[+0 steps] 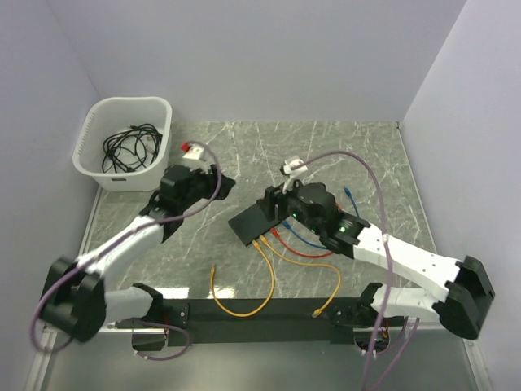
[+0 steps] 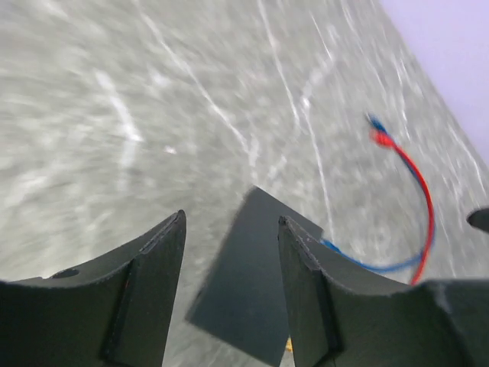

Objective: Insert the plug into the switch port

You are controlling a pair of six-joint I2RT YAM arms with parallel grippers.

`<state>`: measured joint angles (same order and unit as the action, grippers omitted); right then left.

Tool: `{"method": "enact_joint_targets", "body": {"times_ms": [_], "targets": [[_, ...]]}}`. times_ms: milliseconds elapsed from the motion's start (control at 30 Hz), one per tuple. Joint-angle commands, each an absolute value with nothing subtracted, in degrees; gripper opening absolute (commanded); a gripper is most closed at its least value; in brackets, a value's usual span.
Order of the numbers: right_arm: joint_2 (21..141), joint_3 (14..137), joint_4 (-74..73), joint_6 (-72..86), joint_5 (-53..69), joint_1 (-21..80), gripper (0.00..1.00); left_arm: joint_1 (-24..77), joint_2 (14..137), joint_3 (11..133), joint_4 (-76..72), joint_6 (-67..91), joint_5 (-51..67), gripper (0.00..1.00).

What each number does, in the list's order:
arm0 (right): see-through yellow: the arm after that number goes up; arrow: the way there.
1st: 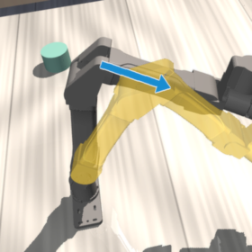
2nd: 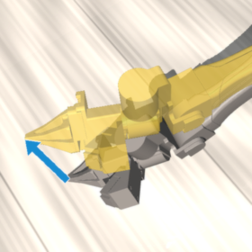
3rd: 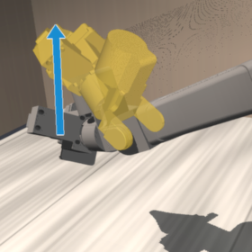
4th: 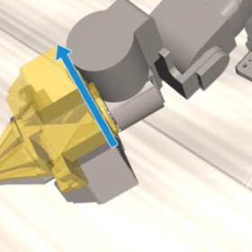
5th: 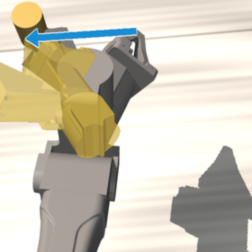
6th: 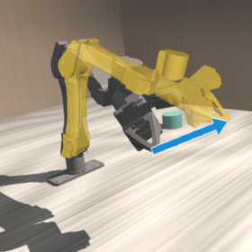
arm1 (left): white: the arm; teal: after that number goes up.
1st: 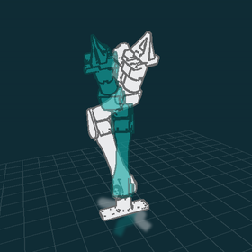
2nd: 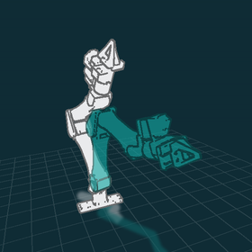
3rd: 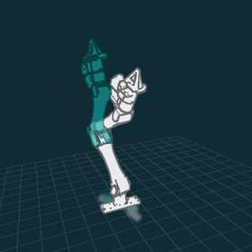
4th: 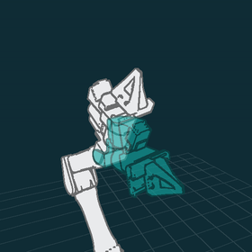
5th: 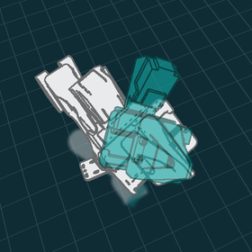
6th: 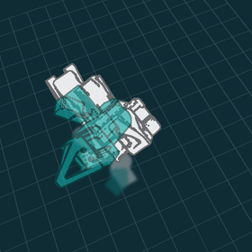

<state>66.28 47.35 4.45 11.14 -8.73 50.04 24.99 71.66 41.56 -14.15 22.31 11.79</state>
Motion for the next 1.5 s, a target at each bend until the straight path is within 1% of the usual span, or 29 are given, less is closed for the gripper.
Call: {"method": "enact_joint_targets", "body": {"times_ms": [0, 33, 100, 133, 200, 233, 300, 333, 433, 500, 533, 567, 667, 733, 767, 800, 900, 1000, 1033, 1167, 1200, 1233, 1267, 1300, 1367, 1400, 1467], "targets": [[61.0, 43.3, 3.3, 14.5, -7.5, 51.7, 0.69, 24.9, 60.3, 36.0, -11.9, 23.1, -1.8, 0.58], [58.9, 42.5, 3.2, 14.8, -7.3, 52.0, 0.69, 24.9, 58.1, 34.9, -11.4, 23.3, -8.7, 0.59], [57.1, 39.8, 3.3, 16.1, -6.2, 52.4, 0.69, 24.5, 54.0, 31.5, -10.2, 23.8, -16.9, 0.65], [55.9, 39.0, 3.5, 16.3, -5.8, 52.7, 0.69, 24.5, 50.4, 30.4, -9.7, 24.7, -26.2, 0.66], [55.3, 37.5, 4.0, 16.8, -5.1, 52.9, 0.70, 23.8, 45.4, 27.3, -8.6, 26.3, -36.2, 0.74], [54.9, 37.3, 3.7, 16.8, -4.6, 53.3, 0.70, 23.4, 44.0, 26.1, -8.9, 27.1, -43.8, 0.80], [54.5, 36.8, 3.1, 17.0, -4.4, 53.6, 0.70, 21.7, 40.7, 22.2, -11.1, 28.3, -49.2, 0.88], [53.9, 36.6, 3.2, 17.0, -3.9, 54.0, 0.70, 20.9, 40.2, 20.8, -12.2, 29.2, -51.3, 0.95], [52.7, 35.6, 3.9, 16.9, -3.3, 54.3, 0.70, 18.1, 41.4, 17.4, -15.5, 30.9, -55.4, 0.99], [52.5, 35.4, 4.0, 16.8, -2.9, 54.3, 0.70, 17.3, 44.6, 14.7, -20.0, 28.9, -55.2, 0.99], [52.5, 35.4, 3.9, 16.6, -2.6, 54.4, 0.70, 17.2, 46.0, 13.5, -27.0, 25.3, -54.4, 0.99], [52.5, 35.3, 3.9, 16.5, -2.1, 54.4, 0.70, 17.1, 47.4, 11.9, -29.5, 24.4, -53.4, 0.99], [52.3, 35.2, 3.2, 16.6, -2.1, 54.4, 0.71, 16.6, 54.2, 10.8, -37.2, 23.3, -51.3, 0.99], [51.8, 34.6, 3.1, 16.8, -2.1, 54.5, 0.71, 15.5, 61.2, 11.3, -43.7, 21.0, -50.2, 0.99], [51.6, 34.0, 3.3, 16.9, -2.3, 54.5, 0.71, 15.0, 63.3, 13.5, -40.2, 21.2, -50.2, 0.99], [51.3, 33.8, 3.5, 17.0, -2.3, 54.5, 0.71, 14.7, 67.2, 15.1, -40.0, 21.2, -50.0, 0.99], [51.9, 33.5, 3.5, 16.4, -2.8, 54.6, 0.71, 13.1, 74.8, 19.3, -44.1, 18.5, -48.5, 0.99], [52.8, 34.2, 2.8, 15.7, -3.8, 54.5, 0.72, 10.1, 79.0, 22.5, -46.8, 16.0, -41.7, 0.99], [53.0, 34.3, 2.8, 15.5, -3.8, 54.4, 0.72, 9.2, 79.4, 23.1, -46.9, 16.3, -38.4, 0.99], [53.0, 34.9, 2.6, 13.6, -5.4, 54.3, 0.73, 4.2, 80.3, 23.2, -48.3, 17.1, -31.7, 0.99], [53.0, 35.0, 2.6, 13.3, -5.5, 54.3, 0.73, 4.0, 80.5, 22.9, -53.0, 16.6, -31.2, 0.99], [52.9, 35.0, 2.8, 12.8, -5.9, 54.3, 0.73, 3.5, 81.5, 19.2, -58.3, 16.2, -30.0, 0.99], [53.0, 35.0, 3.0, 12.5, -6.8, 53.9, 0.74, 2.9, 82.9, 18.1, -64.2, 14.3, -28.1, 0.99], [53.0, 35.0, 3.2, 12.7, -7.6, 53.5, 0.74, 2.9, 81.1, 18.7, -60.0, 15.6, -26.4, 0.99], [53.1, 35.5, 3.3, 14.3, -9.4, 51.5, 0.75, 2.7, 82.0, 17.6, -63.0, 14.8, -26.4, 0.99], [52.8, 35.6, 3.6, 14.8, -9.8, 50.7, 0.75, 2.7, 81.7, 18.2, -60.8, 15.2, -26.3, 0.99], [52.2, 35.2, 4.8, 16.3, -12.4, 49.2, 0.76, 2.7, 81.8, 18.1, -61.0, 14.9, -26.3, 0.99]]}}
